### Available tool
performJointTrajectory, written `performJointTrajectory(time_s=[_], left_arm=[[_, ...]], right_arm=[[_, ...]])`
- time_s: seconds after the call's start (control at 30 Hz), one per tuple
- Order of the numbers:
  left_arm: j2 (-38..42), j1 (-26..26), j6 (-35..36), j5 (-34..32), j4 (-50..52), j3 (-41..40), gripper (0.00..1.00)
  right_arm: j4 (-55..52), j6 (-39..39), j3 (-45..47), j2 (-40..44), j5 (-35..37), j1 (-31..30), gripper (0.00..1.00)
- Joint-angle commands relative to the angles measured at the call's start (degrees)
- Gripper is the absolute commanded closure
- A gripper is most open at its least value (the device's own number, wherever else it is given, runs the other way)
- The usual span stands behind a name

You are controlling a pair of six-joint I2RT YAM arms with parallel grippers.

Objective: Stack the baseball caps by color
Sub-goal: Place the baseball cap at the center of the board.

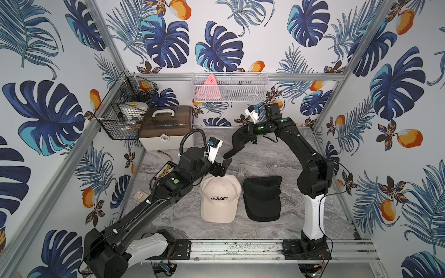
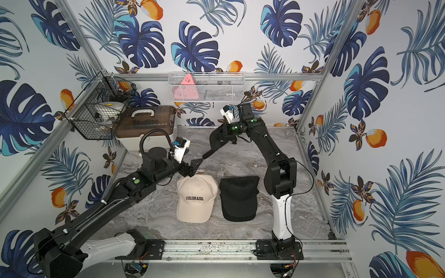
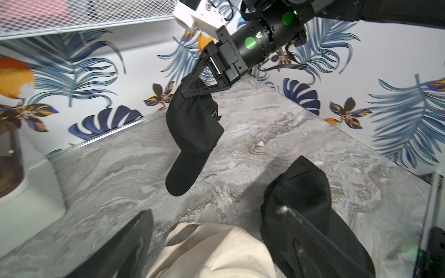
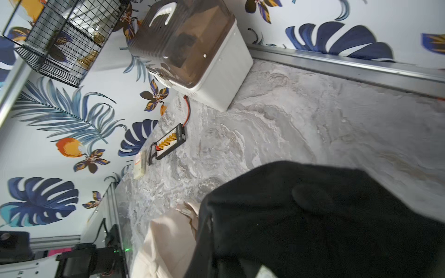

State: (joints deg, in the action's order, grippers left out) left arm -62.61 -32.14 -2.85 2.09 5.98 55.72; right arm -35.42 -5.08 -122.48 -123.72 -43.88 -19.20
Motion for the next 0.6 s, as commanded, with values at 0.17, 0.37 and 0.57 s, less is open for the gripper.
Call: performJointTrajectory(time_s=[0.17, 0.37, 0.57], left_arm=[[0.6, 0.2, -0.3, -3.7, -1.8, 0.0, 0.1], [-0.9, 0.3, -1.0, -2.1, -1.1, 0.7, 0.1], [-3.1, 0.8, -2.1, -1.0, -0.6, 1.5, 0.1]], right_arm=[[8.6, -2.9, 8.6, 0.3, -1.4, -0.4, 1.0], [-0.8, -0.9, 10.3, -5.3, 10.3, 5.2, 0.99], [-2.8, 0.2, 11.7, -5.3, 22.3, 8.2, 0.67]])
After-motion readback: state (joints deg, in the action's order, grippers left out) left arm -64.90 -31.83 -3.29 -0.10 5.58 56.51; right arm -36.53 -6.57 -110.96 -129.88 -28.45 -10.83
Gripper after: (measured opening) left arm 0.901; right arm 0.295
